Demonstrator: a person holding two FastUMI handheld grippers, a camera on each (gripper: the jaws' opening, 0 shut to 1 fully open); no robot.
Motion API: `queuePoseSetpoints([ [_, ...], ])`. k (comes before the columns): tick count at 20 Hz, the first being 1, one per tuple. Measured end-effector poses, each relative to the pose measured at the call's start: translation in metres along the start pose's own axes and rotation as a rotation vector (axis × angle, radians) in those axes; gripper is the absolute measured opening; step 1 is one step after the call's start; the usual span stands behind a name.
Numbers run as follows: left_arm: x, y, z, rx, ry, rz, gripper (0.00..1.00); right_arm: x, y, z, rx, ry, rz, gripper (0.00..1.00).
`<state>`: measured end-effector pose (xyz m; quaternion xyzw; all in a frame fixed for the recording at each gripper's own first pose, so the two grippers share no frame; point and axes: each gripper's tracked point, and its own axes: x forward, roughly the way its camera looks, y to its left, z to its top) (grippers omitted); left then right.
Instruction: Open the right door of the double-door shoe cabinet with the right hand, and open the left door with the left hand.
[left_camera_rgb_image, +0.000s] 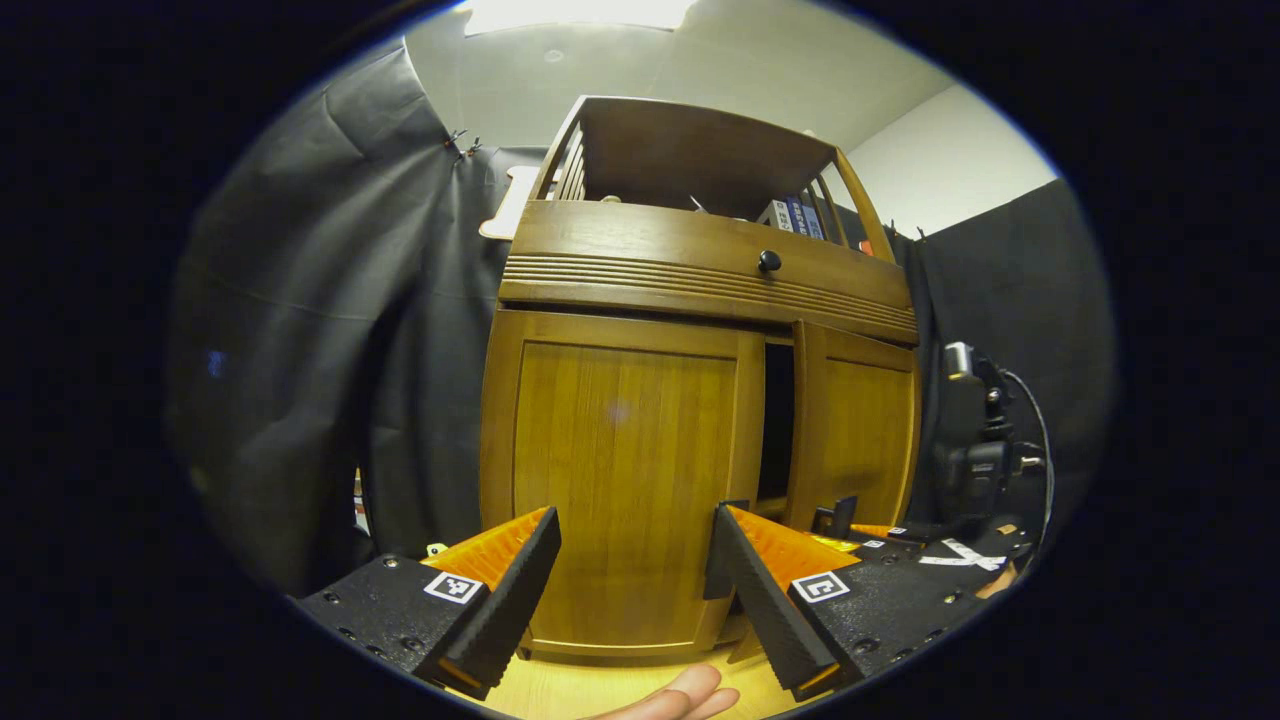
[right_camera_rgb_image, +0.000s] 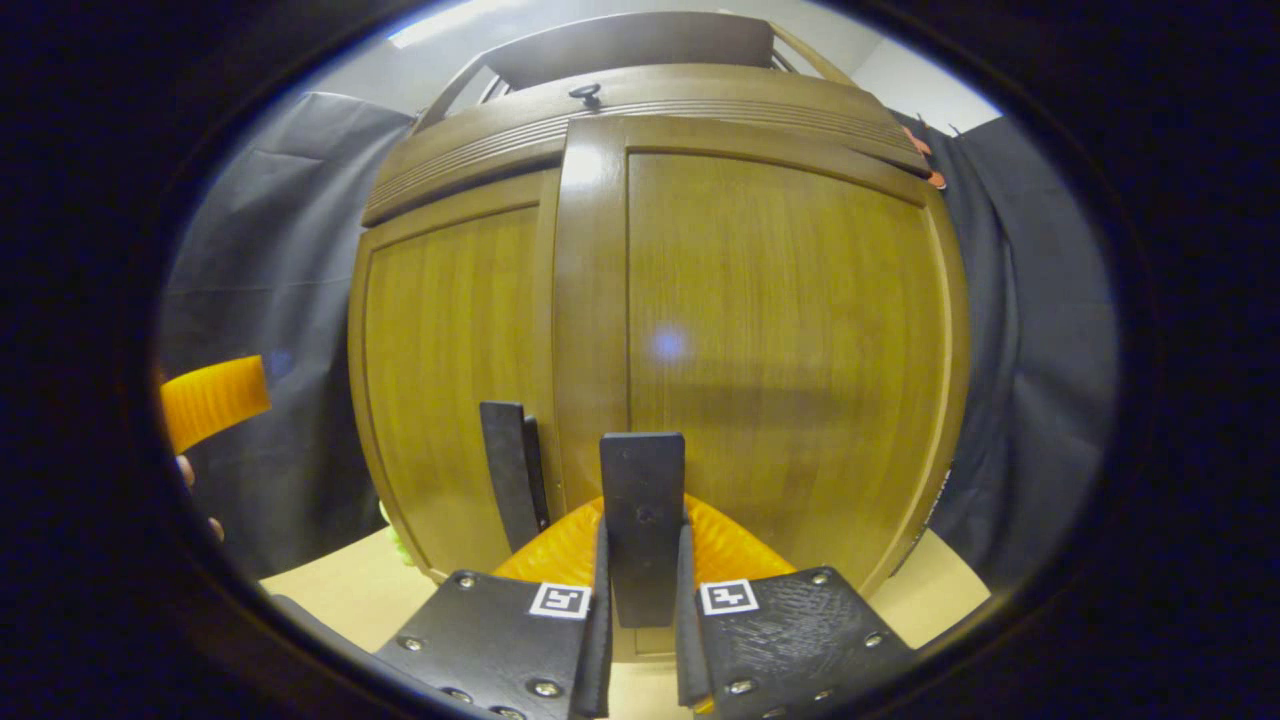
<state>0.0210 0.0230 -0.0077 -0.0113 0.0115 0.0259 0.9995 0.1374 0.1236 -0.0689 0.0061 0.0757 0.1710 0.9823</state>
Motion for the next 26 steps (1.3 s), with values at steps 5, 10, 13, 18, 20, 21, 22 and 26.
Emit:
queuePoseSetpoints([
  [5,0.003,0.002,-0.003,0.004,0.013,0.01,0.94,-0.019,-0.01,0.022,0.013,0.01,0.04,0.23],
  [10,-0.004,-0.005,0.003,0.003,-0.01,-0.002,0.94,-0.025,-0.026,0.047,0.021,0.014,0.077,0.25],
  [13,-0.006,-0.009,0.003,0.009,-0.017,-0.013,0.94,-0.027,-0.033,0.051,0.015,0.014,0.083,0.25],
  [18,-0.009,-0.012,0.004,0.014,-0.02,-0.025,0.94,-0.044,-0.05,0.048,0.033,0.002,0.075,0.25],
  [20,-0.011,-0.011,0.007,0.016,-0.029,-0.023,0.94,-0.053,-0.055,0.048,0.039,-0.005,0.066,0.25],
  [21,-0.011,-0.011,0.009,0.014,-0.035,-0.027,0.97,-0.057,-0.058,0.046,0.037,-0.009,0.059,0.29],
  [22,-0.012,-0.012,0.01,0.014,-0.038,-0.028,0.94,-0.062,-0.063,0.046,0.036,-0.014,0.051,0.25],
  [26,-0.01,-0.013,0.004,0.014,-0.024,-0.03,0.94,-0.082,-0.078,0.045,0.039,-0.012,0.012,0.25],
])
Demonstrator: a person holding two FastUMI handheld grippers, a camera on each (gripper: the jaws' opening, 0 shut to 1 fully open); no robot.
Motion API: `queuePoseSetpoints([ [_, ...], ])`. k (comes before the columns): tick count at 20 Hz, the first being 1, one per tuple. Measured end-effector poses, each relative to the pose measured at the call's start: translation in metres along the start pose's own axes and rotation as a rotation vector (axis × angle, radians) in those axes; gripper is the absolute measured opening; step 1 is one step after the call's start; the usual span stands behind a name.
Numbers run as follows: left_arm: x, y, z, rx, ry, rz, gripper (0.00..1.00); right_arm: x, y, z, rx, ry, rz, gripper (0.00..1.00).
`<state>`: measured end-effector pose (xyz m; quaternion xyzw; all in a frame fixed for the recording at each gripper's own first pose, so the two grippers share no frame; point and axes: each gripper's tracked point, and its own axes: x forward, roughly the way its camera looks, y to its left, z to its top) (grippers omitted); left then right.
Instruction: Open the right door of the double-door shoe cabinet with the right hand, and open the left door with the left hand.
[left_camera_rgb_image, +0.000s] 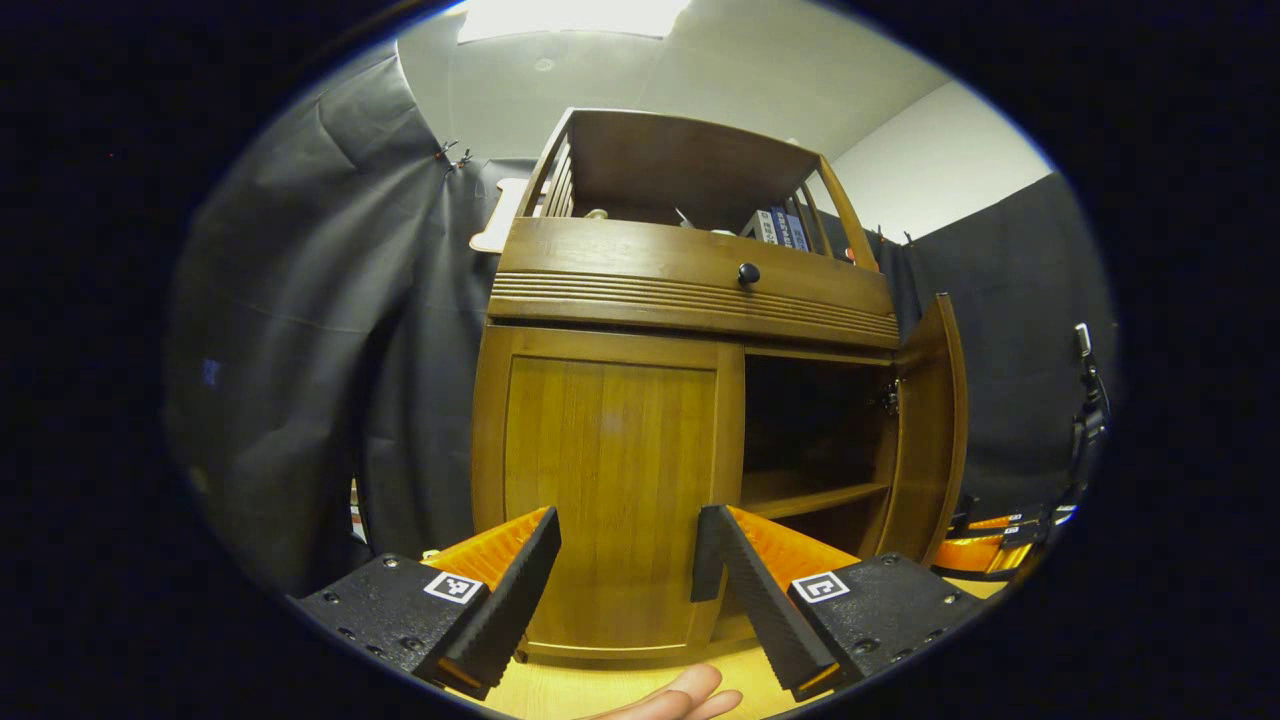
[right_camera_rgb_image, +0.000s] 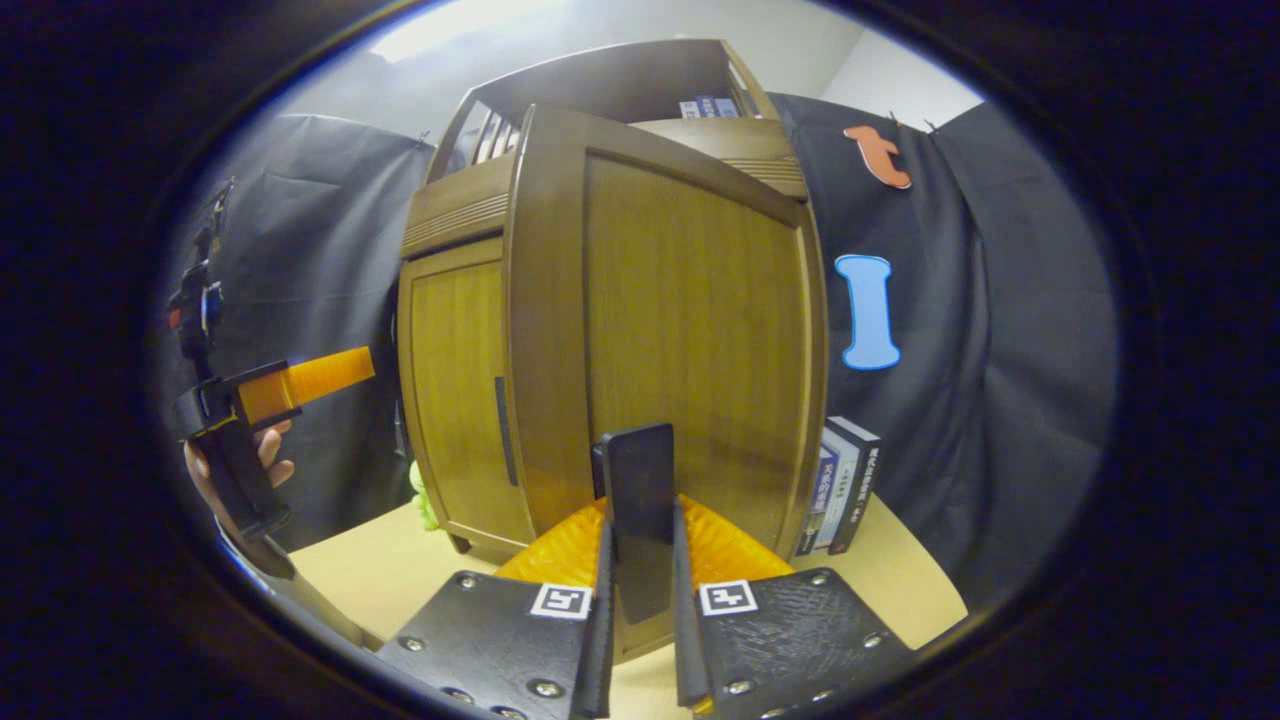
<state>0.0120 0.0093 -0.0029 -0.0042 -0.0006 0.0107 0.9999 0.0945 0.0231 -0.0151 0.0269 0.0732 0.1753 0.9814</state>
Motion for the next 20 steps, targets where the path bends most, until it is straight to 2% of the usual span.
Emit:
queuePoseSetpoints([
  [3,0.003,-0.002,-0.002,0.005,0.012,-0.001,0.94,-0.01,-0.012,-0.002,0.004,0.005,-0.027,0.25],
  [4,0.003,-0.003,-0.003,0.008,0.012,-0.006,0.94,-0.013,-0.016,-0.001,0.002,0.003,-0.036,0.28],
  [5,0.003,-0.005,-0.003,0.011,0.012,-0.009,0.94,-0.016,-0.018,-0.001,0.001,0.005,-0.047,0.25],
  [12,0.003,-0.014,-0.005,0.016,0.011,-0.03,0.94,-0.036,-0.053,0.001,-0.023,0.013,-0.142,0.25],
  [13,0.003,-0.015,-0.005,0.017,0.012,-0.031,0.94,-0.036,-0.059,-0.005,-0.034,0.014,-0.166,0.24],
  [14,0.004,-0.017,-0.006,0.021,0.014,-0.033,0.94,-0.039,-0.068,-0.008,-0.044,0.02,-0.191,0.29],
  [15,0.004,-0.018,-0.007,0.025,0.017,-0.032,0.94,-0.042,-0.076,-0.009,-0.049,0.024,-0.206,0.25],
  [17,0.004,-0.02,-0.008,0.03,0.016,-0.034,0.94,-0.052,-0.106,-0.006,-0.033,0.016,-0.306,0.27],
  [18,0.004,-0.021,-0.008,0.032,0.017,-0.036,0.94,-0.061,-0.121,-0.008,0.01,0.009,-0.326,0.03],
  [20,0.005,-0.023,-0.011,0.038,0.021,-0.038,0.94,-0.058,-0.14,-0.006,0.107,-0.007,-0.268,0.01],
])
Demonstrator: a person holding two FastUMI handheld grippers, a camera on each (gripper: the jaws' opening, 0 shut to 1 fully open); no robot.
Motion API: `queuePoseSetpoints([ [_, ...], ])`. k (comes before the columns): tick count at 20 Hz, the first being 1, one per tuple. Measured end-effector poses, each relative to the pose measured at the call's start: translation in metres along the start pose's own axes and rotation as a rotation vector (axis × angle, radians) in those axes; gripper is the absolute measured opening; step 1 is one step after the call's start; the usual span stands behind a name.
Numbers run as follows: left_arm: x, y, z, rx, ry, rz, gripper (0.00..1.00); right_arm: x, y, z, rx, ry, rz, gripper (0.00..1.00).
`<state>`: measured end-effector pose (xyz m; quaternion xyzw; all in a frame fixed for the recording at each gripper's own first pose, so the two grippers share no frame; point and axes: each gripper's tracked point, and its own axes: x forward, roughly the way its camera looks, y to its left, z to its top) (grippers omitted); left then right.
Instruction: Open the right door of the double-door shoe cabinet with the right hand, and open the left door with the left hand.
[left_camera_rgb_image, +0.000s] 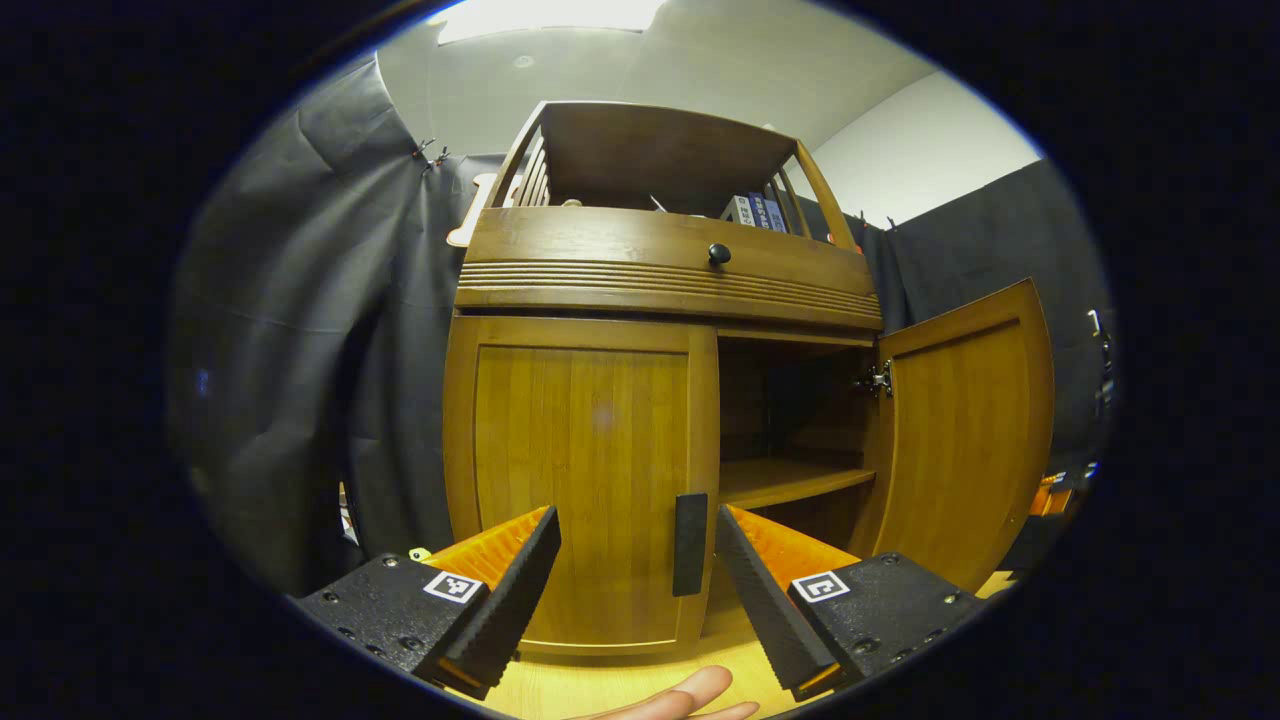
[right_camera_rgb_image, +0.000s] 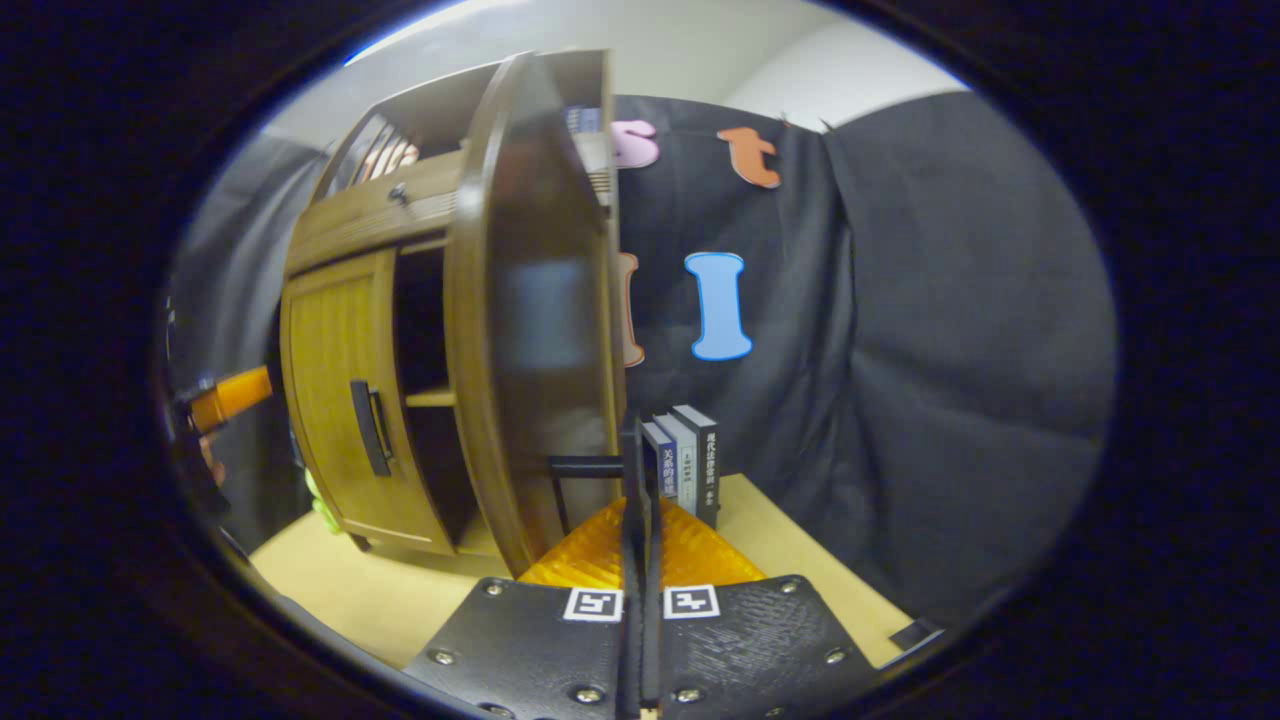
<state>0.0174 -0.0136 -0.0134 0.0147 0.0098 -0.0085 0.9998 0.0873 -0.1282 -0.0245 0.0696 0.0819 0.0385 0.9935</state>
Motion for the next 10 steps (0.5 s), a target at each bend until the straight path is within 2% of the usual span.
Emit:
queuePoseSetpoints([
  [4,0.004,-0.004,-0.005,0.008,0.015,-0.003,0.94,0.005,-0.02,0.008,-0.026,-0.008,0.069,0.01],
  [10,0.016,-0.005,-0.018,0.015,0.049,0.006,0.94,0.011,-0.027,0.007,-0.064,-0.006,0.08,0.01],
])
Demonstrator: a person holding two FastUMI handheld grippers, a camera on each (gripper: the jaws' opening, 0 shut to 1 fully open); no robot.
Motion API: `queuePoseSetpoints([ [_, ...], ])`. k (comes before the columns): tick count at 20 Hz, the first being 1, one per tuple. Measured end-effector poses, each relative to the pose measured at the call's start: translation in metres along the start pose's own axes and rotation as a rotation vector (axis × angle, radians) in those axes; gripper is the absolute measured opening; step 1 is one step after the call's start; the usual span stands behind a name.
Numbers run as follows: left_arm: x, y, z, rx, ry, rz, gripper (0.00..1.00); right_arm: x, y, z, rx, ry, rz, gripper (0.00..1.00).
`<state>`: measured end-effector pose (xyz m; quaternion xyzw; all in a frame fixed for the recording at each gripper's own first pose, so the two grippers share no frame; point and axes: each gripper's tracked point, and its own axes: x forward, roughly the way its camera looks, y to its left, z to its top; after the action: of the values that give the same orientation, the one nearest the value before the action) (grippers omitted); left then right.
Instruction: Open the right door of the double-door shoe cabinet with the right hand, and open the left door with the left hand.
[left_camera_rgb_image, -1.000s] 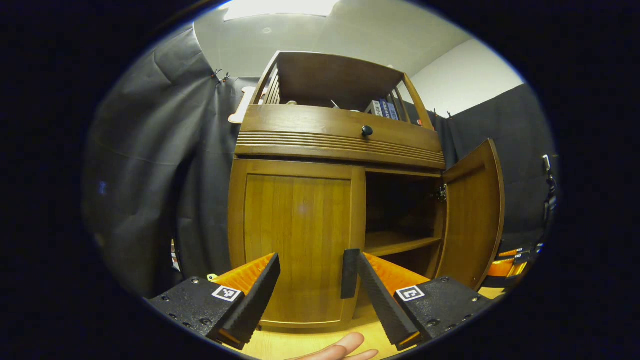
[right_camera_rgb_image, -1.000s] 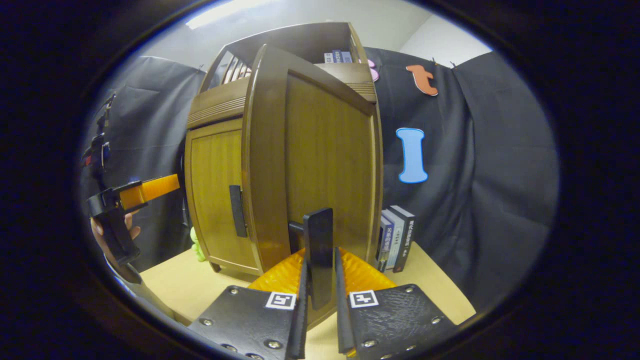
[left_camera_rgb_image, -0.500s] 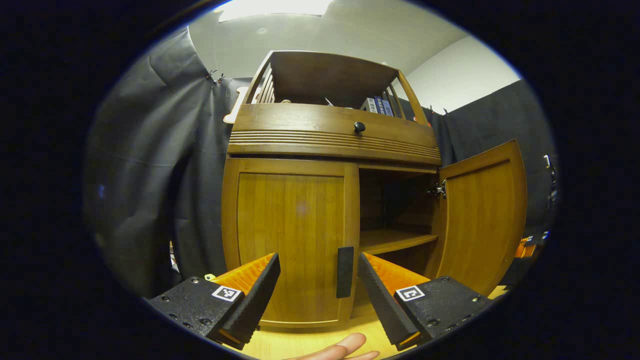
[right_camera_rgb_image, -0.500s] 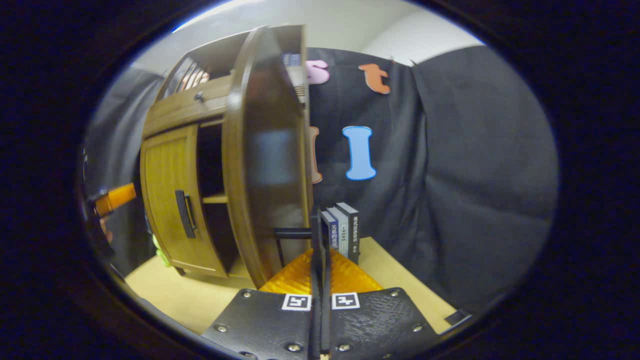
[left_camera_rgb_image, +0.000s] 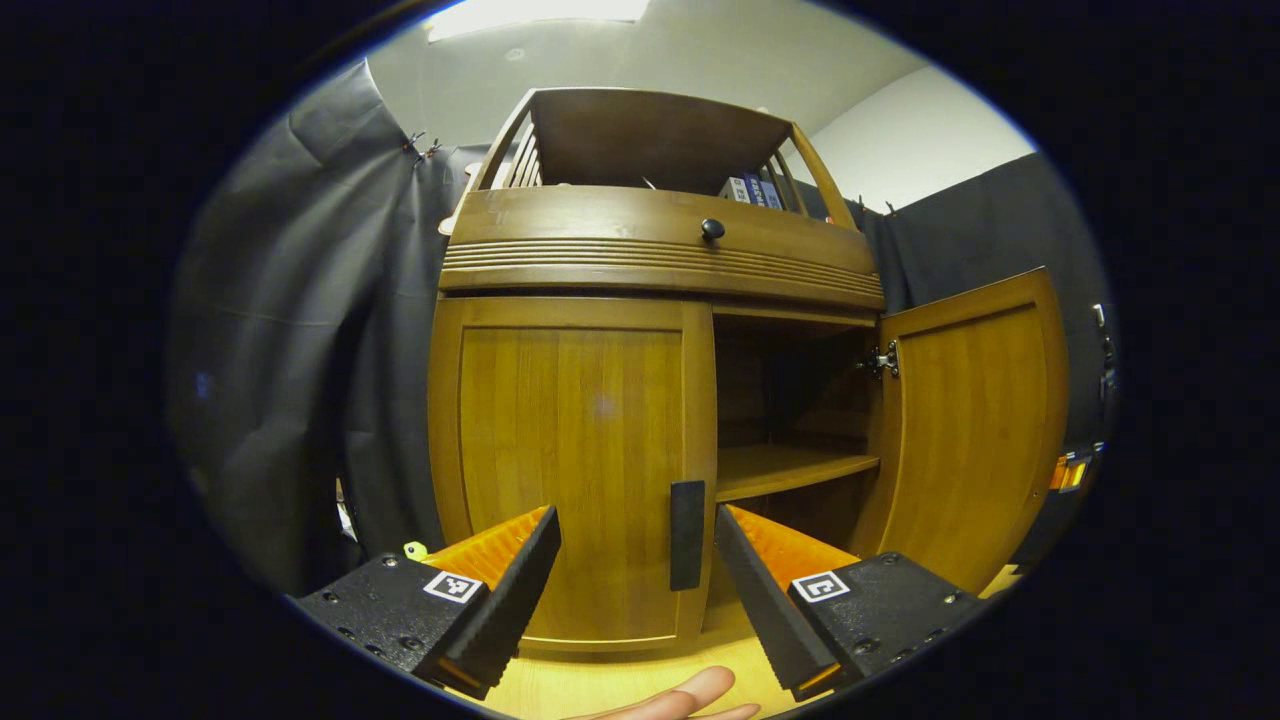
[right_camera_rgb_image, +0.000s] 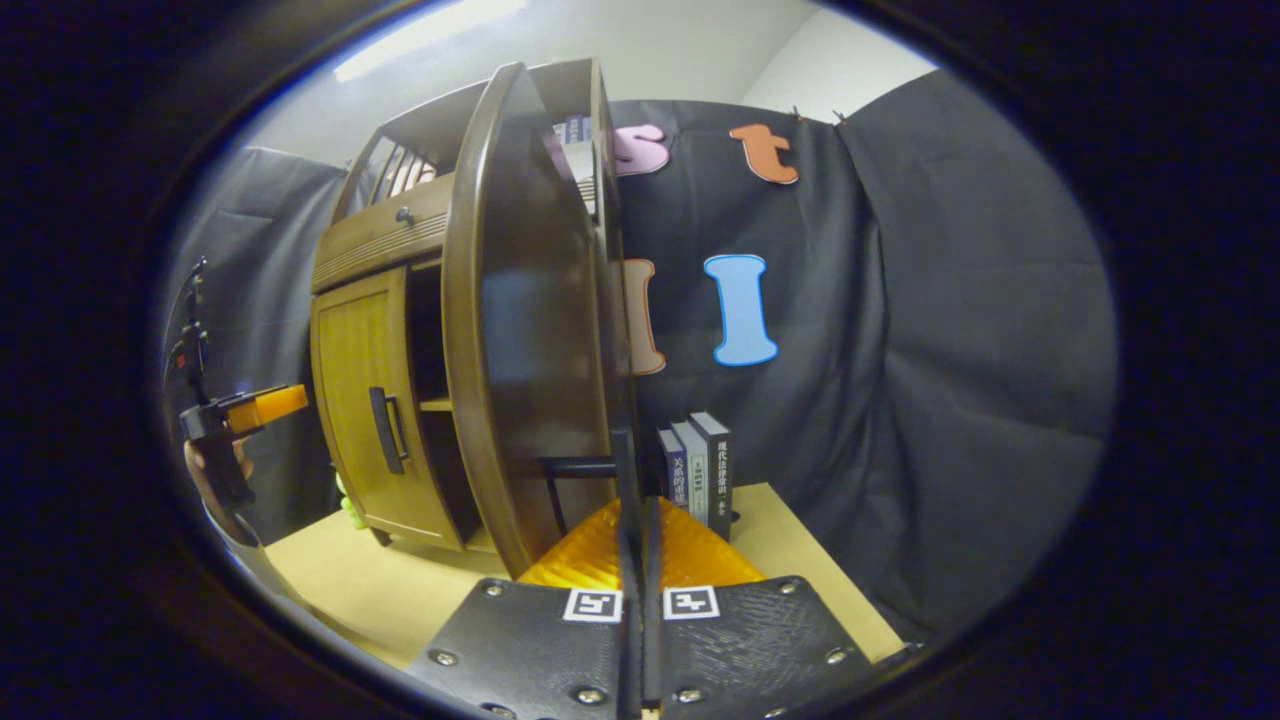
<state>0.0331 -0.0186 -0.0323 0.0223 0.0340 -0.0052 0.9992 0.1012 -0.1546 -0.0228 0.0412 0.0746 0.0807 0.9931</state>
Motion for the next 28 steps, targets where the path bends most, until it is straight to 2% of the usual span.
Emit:
queuePoseSetpoints([
  [4,0.016,-0.005,-0.016,0.014,0.038,0.0,0.97,-0.003,0.004,0.001,0.009,-0.017,-0.013,0.01],
  [5,0.021,-0.007,-0.02,0.012,0.05,-0.008,0.94,-0.004,0.008,0.0,0.023,-0.021,-0.014,0.01],
  [6,0.026,-0.01,-0.027,0.007,0.058,-0.017,0.97,-0.005,0.01,-0.001,0.027,-0.028,-0.021,0.01],
  [9,0.05,-0.019,-0.037,-0.013,0.059,-0.03,0.94,-0.012,0.012,0.0,-0.054,-0.032,-0.059,0.01],
  [10,0.059,-0.021,-0.04,-0.017,0.057,-0.033,0.97,-0.015,0.015,-0.002,-0.054,-0.025,-0.074,0.01],
  [11,0.069,-0.024,-0.044,-0.022,0.052,-0.042,0.94,-0.021,0.013,0.0,-0.045,-0.026,-0.092,0.01],
  [14,0.087,-0.027,-0.065,-0.044,0.075,-0.042,0.97,-0.04,-0.009,0.008,-0.068,-0.053,-0.207,0.19],
  [15,0.091,-0.028,-0.067,-0.06,0.067,-0.048,0.95,-0.048,-0.017,0.015,-0.091,-0.075,-0.252,0.21],
  [16,0.094,-0.033,-0.066,-0.076,0.047,-0.071,0.98,-0.058,-0.019,0.019,-0.101,-0.096,-0.28,0.34],
  [17,0.097,-0.036,-0.065,-0.096,0.034,-0.078,0.96,-0.067,-0.016,0.023,-0.095,-0.116,-0.28,0.46],
  [18,0.102,-0.04,-0.064,-0.111,0.022,-0.085,0.9,-0.075,-0.005,0.024,-0.073,-0.132,-0.248,0.58],
  [19,0.106,-0.042,-0.064,-0.12,0.013,-0.083,0.86,-0.084,0.013,0.024,-0.045,-0.146,-0.202,0.63],
  [20,0.109,-0.045,-0.071,-0.121,0.033,-0.078,0.75,-0.093,0.03,0.025,-0.029,-0.157,-0.166,0.67],
  [21,0.109,-0.041,-0.076,-0.098,0.043,-0.05,0.65,-0.106,0.044,0.021,-0.033,-0.16,-0.145,0.68],
  [22,0.114,-0.039,-0.082,-0.069,0.055,-0.029,0.54,-0.113,0.049,0.016,-0.049,-0.167,-0.141,0.73],
  [24,0.112,-0.04,-0.077,0.008,0.028,-0.022,0.34,-0.122,0.062,0.005,-0.083,-0.17,-0.148,0.73],
  [25,0.111,-0.039,-0.08,0.037,0.058,-0.024,0.3,-0.126,0.069,-0.001,-0.088,-0.166,-0.158,0.73],
  [26,0.11,-0.039,-0.08,0.044,0.06,-0.029,0.36,-0.129,0.075,-0.005,-0.092,-0.157,-0.165,0.73],
  [27,0.108,-0.04,-0.078,0.036,0.06,-0.037,0.31,-0.132,0.081,-0.008,-0.098,-0.15,-0.165,0.73],
  [28,0.106,-0.04,-0.079,0.024,0.077,-0.043,0.31,-0.134,0.085,-0.014,-0.102,-0.146,-0.161,0.73],
])
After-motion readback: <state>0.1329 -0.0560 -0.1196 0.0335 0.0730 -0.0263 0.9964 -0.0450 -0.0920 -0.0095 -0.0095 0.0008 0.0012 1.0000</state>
